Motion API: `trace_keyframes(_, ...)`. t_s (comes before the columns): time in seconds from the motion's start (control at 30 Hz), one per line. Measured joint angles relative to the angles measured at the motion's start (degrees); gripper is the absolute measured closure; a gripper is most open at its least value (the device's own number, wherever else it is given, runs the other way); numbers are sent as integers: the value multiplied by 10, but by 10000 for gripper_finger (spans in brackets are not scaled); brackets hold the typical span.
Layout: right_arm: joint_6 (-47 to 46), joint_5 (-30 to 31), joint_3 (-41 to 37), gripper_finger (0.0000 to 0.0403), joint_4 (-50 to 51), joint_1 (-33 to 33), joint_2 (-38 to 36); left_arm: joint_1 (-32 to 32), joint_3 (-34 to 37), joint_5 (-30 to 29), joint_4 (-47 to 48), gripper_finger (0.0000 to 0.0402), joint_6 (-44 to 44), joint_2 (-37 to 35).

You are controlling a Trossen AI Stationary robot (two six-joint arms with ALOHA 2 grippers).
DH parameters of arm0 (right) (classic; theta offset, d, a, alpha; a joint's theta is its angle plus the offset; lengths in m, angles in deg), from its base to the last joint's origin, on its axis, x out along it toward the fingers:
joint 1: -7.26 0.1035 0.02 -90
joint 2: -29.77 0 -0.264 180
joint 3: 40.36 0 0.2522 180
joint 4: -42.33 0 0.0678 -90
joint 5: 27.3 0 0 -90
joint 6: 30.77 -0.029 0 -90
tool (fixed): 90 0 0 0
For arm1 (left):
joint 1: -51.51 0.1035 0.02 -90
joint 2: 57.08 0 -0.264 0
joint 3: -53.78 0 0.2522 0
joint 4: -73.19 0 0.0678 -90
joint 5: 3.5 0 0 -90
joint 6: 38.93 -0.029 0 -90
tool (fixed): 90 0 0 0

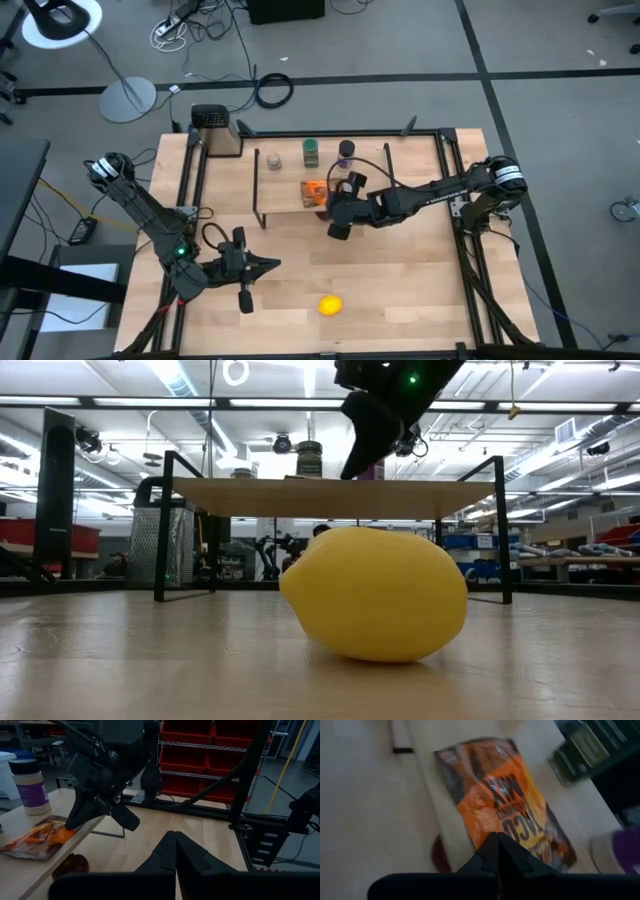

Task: Shelf spices
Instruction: Adjust the orange seasoning bag

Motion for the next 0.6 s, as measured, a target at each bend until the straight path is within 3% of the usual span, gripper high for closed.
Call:
trace_keyframes(0.4, -109, 80, 1, 403, 116, 22, -3, 0, 0, 0, 0, 398, 0, 0)
trace_keyframes(0.6, -96, 134, 5, 403, 108, 66, -10, 0, 0, 0, 0, 398, 0, 0)
